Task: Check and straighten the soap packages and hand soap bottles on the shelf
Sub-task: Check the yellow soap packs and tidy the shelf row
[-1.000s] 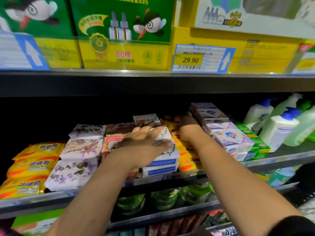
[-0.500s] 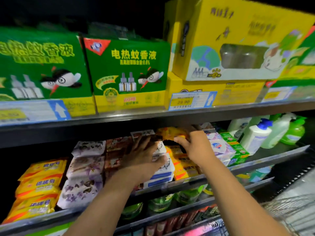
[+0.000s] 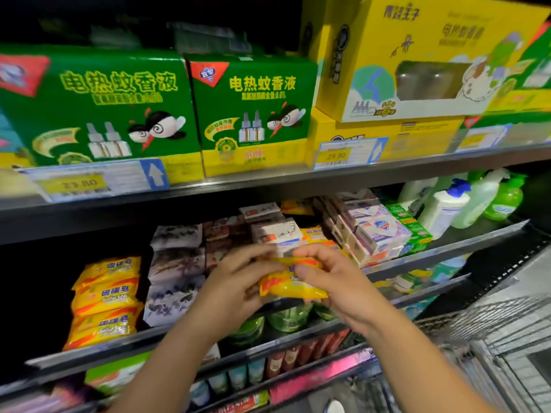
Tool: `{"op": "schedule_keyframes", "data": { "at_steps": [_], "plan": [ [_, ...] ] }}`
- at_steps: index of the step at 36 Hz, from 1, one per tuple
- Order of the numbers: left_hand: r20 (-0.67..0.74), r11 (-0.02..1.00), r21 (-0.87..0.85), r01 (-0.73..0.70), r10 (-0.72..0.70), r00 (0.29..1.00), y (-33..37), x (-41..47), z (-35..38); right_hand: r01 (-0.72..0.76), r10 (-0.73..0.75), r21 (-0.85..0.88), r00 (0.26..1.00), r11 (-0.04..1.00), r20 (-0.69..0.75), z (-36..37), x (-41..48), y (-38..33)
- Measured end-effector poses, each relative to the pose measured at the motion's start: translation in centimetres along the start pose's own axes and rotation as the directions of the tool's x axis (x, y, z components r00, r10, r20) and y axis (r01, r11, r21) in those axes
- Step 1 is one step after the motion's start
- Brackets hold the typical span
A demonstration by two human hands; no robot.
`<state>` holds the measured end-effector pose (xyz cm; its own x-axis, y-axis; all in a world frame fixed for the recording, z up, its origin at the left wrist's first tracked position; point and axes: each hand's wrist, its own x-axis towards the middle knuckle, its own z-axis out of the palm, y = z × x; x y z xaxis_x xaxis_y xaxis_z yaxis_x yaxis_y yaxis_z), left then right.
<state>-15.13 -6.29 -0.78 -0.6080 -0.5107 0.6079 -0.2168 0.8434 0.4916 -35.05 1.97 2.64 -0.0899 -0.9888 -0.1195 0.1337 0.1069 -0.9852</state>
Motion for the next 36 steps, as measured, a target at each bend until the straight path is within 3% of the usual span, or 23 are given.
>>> {"op": "schedule_keyframes", "data": {
  "at_steps": [3,6,8,11,14,18,21,23,25,28,32,36],
  "plan": [
    [-0.019,0.999,0.002,0.049,-0.049,0.999,0.3,-1.7,-0.7,-0.049,0.048,0.025,0.999,0.998,0.012,1.7,-0.4,0.3],
    [-0.029,0.970,-0.040,0.239,-0.241,0.970,1.2,-3.3,-1.7,-0.046,0.046,0.002,0.994,0.999,0.103,2.6,-0.7,0.4],
    [-0.075,0.930,-0.064,0.361,-0.365,0.928,1.9,-4.0,-2.3,-0.048,0.052,-0.026,0.982,0.999,0.179,2.9,-1.0,0.5],
    [-0.093,0.811,-0.297,0.504,-0.549,0.830,3.1,-4.6,-3.2,0.003,0.056,-0.231,0.967,0.973,0.248,3.5,-1.3,0.5],
    [-0.052,0.748,-0.410,0.522,-0.591,0.805,3.5,-5.0,-3.9,0.086,-0.028,-0.349,0.985,0.933,0.168,4.6,-1.1,0.4],
    [0.023,0.618,-0.561,0.550,-0.653,0.757,4.0,-5.2,-4.4,0.074,-0.063,-0.169,0.996,0.983,0.067,5.8,-1.1,0.0],
    [0.159,0.538,-0.660,0.524,-0.581,0.798,3.8,-5.7,-4.8,0.051,-0.048,-0.092,0.998,0.994,0.037,6.2,-1.0,0.0],
    [0.226,0.596,-0.621,0.509,-0.486,0.844,3.6,-6.3,-5.1,0.029,-0.028,-0.032,0.999,0.999,0.035,6.3,-0.9,-0.1],
    [0.256,0.745,-0.456,0.487,-0.414,0.873,3.7,-6.4,-5.5,-0.015,0.013,0.031,0.999,0.999,0.038,6.1,-0.8,-0.3],
    [0.171,0.875,-0.262,0.407,-0.373,0.912,3.6,-6.2,-5.3,-0.107,0.103,0.052,0.992,0.993,0.067,6.0,-0.8,-0.5],
    [-0.017,0.927,-0.170,0.334,-0.341,0.940,2.7,-6.0,-4.8,-0.178,0.178,-0.011,0.980,0.984,0.091,6.1,-1.1,-0.5],
    [-0.085,0.891,-0.248,0.380,-0.411,0.908,2.5,-5.8,-4.7,-0.142,0.144,-0.027,0.985,0.989,0.098,5.9,-1.4,-0.1]
  ]
}}
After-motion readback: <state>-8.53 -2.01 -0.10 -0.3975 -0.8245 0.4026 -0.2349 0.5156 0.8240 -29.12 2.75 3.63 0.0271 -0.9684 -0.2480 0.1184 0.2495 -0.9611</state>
